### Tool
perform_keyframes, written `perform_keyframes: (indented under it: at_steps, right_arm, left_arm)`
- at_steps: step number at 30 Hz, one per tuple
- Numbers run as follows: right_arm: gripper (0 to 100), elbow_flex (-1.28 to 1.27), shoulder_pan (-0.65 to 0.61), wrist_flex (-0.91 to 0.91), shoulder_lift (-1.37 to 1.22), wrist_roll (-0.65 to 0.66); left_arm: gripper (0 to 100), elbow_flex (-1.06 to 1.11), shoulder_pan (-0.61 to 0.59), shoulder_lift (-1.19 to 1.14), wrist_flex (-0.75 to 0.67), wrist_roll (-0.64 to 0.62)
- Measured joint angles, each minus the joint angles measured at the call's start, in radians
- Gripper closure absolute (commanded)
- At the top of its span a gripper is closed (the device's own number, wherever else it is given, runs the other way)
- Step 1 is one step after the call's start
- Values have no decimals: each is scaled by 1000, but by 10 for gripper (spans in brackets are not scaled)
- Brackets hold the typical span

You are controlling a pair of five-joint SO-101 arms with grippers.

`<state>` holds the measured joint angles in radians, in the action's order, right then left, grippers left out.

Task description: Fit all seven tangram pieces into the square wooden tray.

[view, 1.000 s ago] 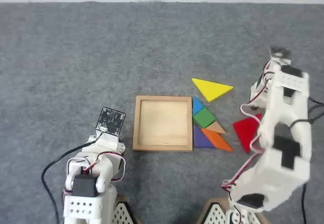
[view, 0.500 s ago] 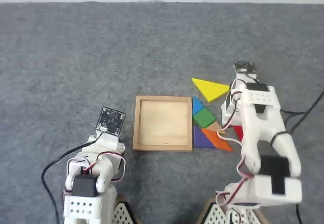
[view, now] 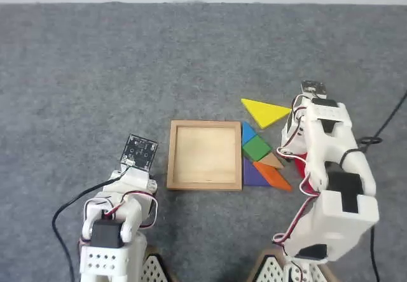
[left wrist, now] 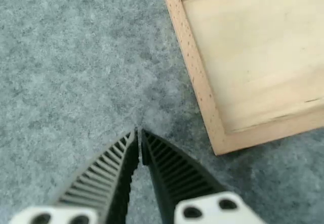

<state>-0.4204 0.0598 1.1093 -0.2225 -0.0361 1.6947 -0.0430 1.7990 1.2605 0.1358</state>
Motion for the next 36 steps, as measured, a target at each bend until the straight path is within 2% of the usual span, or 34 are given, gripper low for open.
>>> perform_keyframes:
  at_steps: [8,14,21,36]
  right_arm:
    - [657,2,2,0,-8,-3]
    - [748,2,2,0,-8,-3]
    - [747,9,11,0,-6,-6]
    - [747,144,17,115,2,-6]
  left_arm:
    - [987,0,0,0,0,0]
    - [987,0,0,0,0,0]
    - [987,0,0,0,0,0]
    - [987,0,0,0,0,0]
